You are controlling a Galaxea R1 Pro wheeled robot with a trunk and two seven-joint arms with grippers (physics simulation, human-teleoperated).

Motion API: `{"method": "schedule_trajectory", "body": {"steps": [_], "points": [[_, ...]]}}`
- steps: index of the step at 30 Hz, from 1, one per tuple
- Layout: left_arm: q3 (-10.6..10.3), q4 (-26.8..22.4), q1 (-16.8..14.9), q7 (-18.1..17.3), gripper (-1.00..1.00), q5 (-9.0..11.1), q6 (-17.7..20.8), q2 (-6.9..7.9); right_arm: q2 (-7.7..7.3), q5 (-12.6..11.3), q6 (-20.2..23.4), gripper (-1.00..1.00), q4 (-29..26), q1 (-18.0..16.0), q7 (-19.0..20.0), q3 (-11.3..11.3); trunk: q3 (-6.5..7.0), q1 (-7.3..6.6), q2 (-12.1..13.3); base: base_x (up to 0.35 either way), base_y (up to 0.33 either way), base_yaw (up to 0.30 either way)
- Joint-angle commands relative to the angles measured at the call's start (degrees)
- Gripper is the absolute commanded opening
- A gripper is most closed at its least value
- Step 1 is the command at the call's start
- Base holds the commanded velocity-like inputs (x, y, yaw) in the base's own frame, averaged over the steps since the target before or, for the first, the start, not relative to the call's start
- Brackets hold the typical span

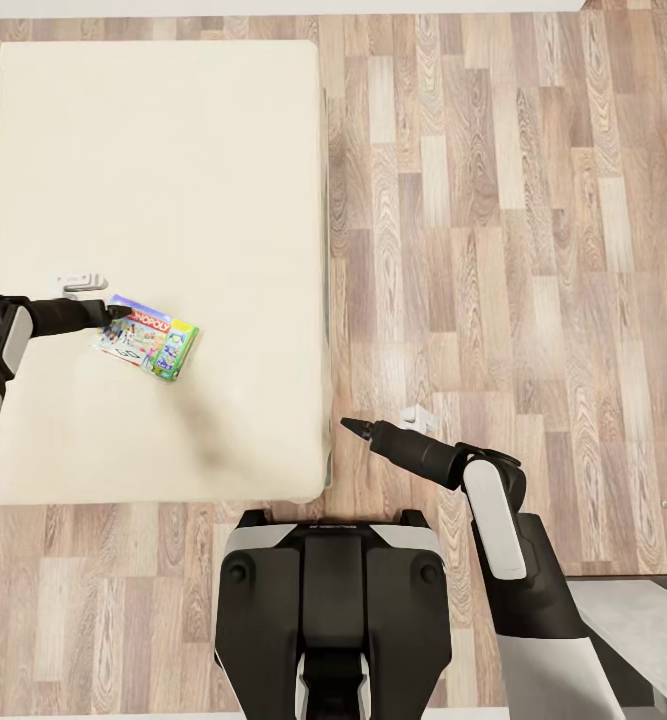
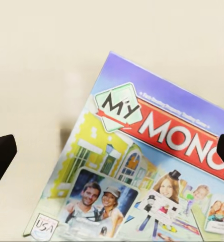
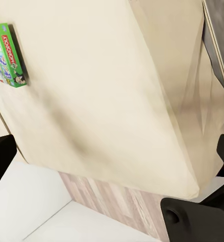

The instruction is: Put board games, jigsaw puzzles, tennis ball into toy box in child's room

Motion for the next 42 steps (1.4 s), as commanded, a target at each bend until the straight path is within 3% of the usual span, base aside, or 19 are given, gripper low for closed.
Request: {"method": "schedule_trajectory", "body": {"steps": [1, 12, 37, 42], "points": [[0.34, -0.05, -0.02, -0.52, 1.0, -0.6, 0.25, 0.09, 0.03, 0.47, 0.25, 1.0, -0.02, -0.02, 0.43, -0.06, -0.06, 0.04, -0.09, 0.0, 0.0, 0.0], [0.2, 0.07, -0.02, -0.52, 1.0, -0.53, -0.81, 0.38, 0.03, 0.45, 0.27, 1.0, -0.02, -0.02, 0.43, -0.06, -0.34, 0.04, -0.09, 0.0, 0.0, 0.0], [0.28, 0.55, 0.01, -1.48, 1.0, -0.48, -1.51, 0.5, -0.01, 0.47, 0.27, 1.0, -0.02, -0.02, 0.43, -0.06, -2.52, 0.04, -0.09, 0.0, 0.0, 0.0], [0.21, 0.55, 0.06, -3.07, 1.0, -0.43, -1.52, 0.43, -0.02, 0.45, 0.27, 1.0, -0.02, -0.02, 0.43, -0.06, -2.59, 0.04, -0.09, 0.0, 0.0, 0.0]]}}
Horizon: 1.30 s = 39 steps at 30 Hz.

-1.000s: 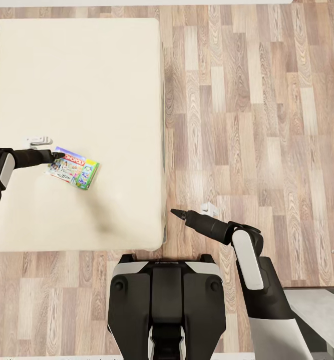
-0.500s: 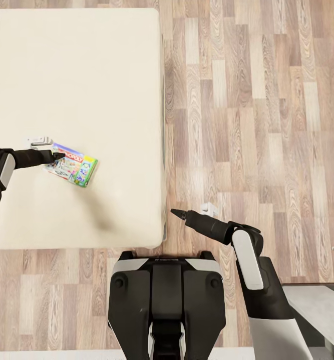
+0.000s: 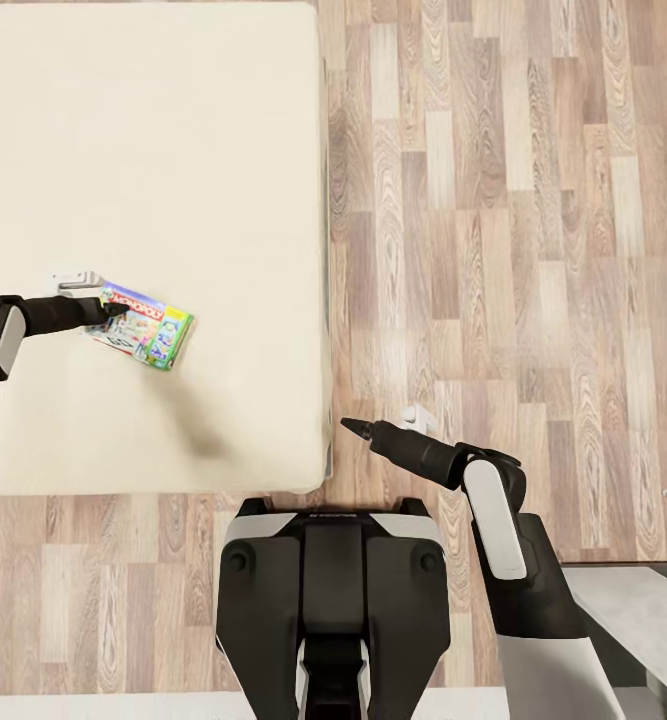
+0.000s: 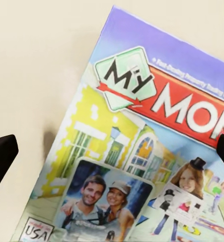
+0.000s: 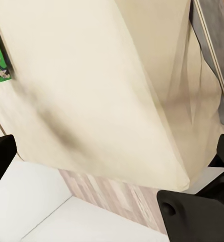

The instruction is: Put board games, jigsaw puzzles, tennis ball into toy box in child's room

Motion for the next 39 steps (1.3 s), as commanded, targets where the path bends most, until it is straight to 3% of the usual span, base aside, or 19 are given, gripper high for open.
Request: {"method": "schedule_trajectory", "body": {"steps": [1, 18, 39], "points": [[0.32, 0.7, 0.03, -0.95, 1.0, -0.17, 0.49, -0.43, 0.02, 0.47, 0.24, 1.0, -0.02, -0.02, 0.43, -0.06, -0.06, 0.07, -0.05, 0.0, 0.0, 0.0], [0.33, 0.68, 0.03, -1.42, 1.0, -0.08, 0.49, -0.44, 0.25, 0.41, 0.32, 1.0, -0.02, -0.02, 0.43, 0.0, -0.83, 0.07, -0.05, 0.0, -0.003, 0.0], [0.31, 0.65, 0.03, -1.42, 1.0, -0.08, 0.49, -0.67, 0.18, 0.49, 0.32, 1.0, -0.02, -0.02, 0.43, -0.06, -0.85, 0.07, -0.05, 0.0, -0.122, 0.0]]}}
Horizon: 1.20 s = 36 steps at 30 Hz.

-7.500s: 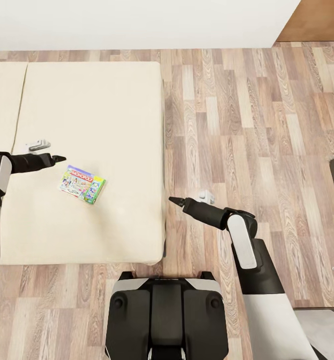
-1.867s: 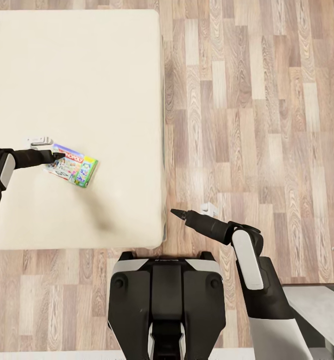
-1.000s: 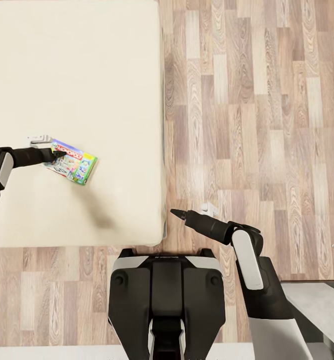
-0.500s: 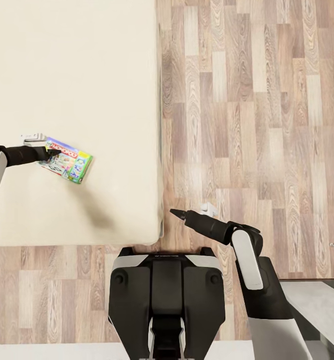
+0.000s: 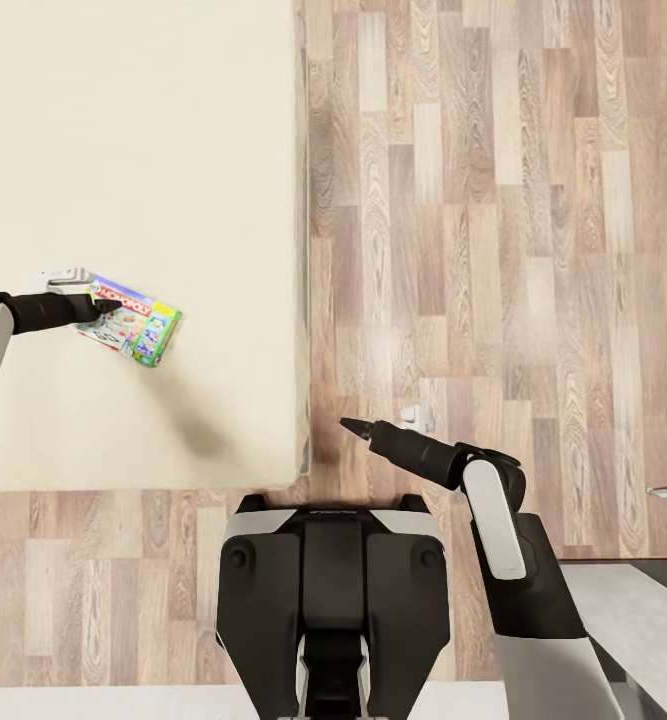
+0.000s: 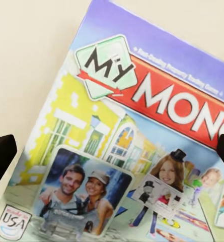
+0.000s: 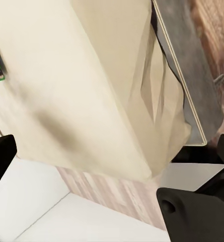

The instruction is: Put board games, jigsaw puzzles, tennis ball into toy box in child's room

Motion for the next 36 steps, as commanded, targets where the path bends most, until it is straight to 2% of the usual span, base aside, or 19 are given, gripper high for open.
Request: {"method": "schedule_trajectory", "body": {"steps": [1, 36], "points": [[0.3, 1.68, 0.02, -0.65, 1.0, -0.37, 0.51, -1.84, 0.02, 0.49, 0.24, 1.0, -0.01, -0.02, 0.43, -0.06, -0.06, 0.06, -0.06, 0.013, -0.176, 0.0], [0.46, 1.69, 0.02, -0.65, 1.0, -0.35, 0.51, -2.12, -0.34, 0.4, 0.19, 1.0, -0.01, -0.02, 0.43, -0.22, 0.08, 0.06, -0.06, 0.001, -0.122, -0.003]]}}
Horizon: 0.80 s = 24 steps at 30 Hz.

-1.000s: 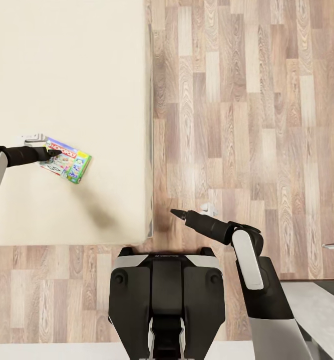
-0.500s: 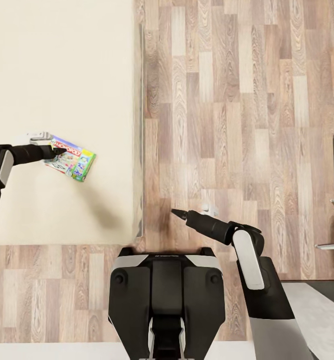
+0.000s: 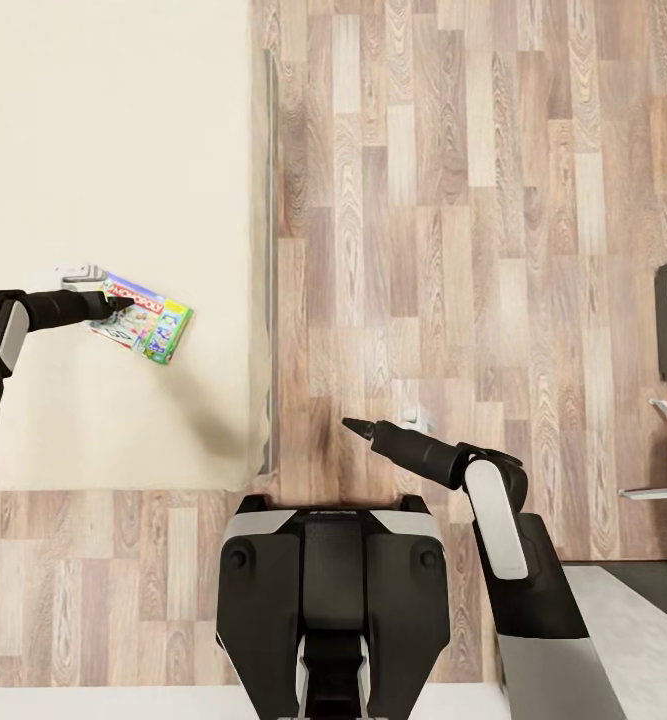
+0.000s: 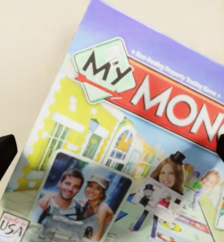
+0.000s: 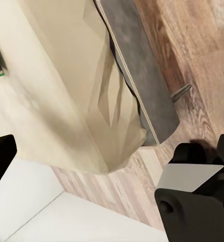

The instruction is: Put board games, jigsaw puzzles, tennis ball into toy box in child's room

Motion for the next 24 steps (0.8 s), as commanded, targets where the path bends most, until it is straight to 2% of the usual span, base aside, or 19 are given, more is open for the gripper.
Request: {"method": "schedule_trajectory", "body": {"steps": [1, 18, 24], "points": [[0.3, 2.47, 0.02, -0.69, 1.0, -0.31, 0.45, -0.09, 0.03, 0.48, 0.24, 1.0, -0.02, -0.02, 0.43, -0.07, -0.06, 0.06, -0.06, 0.0, -0.011, -0.003], [0.31, 2.43, 0.02, -0.69, 1.0, -0.32, 0.45, -0.23, 0.03, 0.48, 0.25, 1.0, -0.02, -0.02, 0.43, -0.16, -0.05, 0.06, -0.06, 0.0, -0.156, 0.0], [0.31, 2.48, 0.02, -0.69, 1.0, -0.31, 0.45, -0.2, 0.03, 0.48, 0.22, 1.0, -0.02, -0.02, 0.43, -0.12, -0.05, 0.06, -0.06, 0.0, -0.035, 0.0]]}}
